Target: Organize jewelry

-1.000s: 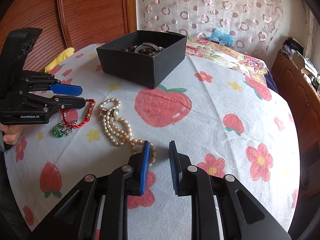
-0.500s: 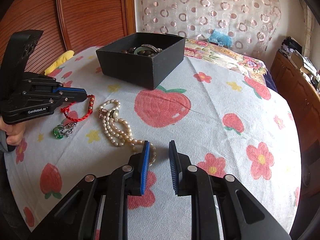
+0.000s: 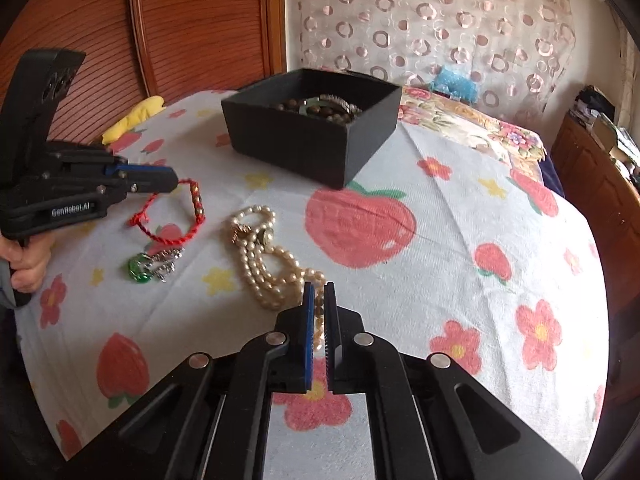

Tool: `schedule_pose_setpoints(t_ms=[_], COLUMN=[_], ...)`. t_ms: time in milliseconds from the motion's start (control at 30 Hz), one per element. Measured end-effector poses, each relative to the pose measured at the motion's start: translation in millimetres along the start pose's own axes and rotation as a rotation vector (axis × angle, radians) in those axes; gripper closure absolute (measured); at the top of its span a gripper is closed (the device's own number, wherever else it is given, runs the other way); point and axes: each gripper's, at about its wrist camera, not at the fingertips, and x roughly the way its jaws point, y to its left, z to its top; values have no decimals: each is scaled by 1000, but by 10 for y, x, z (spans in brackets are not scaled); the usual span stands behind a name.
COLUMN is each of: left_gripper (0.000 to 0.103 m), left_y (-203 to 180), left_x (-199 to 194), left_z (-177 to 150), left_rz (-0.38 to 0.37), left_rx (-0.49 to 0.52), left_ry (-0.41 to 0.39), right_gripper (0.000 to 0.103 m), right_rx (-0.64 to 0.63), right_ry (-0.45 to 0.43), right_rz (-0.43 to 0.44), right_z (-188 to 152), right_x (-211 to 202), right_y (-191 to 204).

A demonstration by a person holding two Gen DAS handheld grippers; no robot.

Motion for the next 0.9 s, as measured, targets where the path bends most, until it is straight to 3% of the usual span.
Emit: schedule_pose_setpoints(t_ms=[433,900], left_gripper=[101,101], left_y=[-128,-87], left_x=[-211,-425], left_z=[77,259], left_rz=[-11,-19], left_rx=[19,20], left_ry=[-64,-153], right_gripper=[98,98], right_rx=[-35,-90], right_ry=[-182,-279], right_rz=[20,-44], right_z=[596,1088], right_x=[-555,-933], right_y=[77,59])
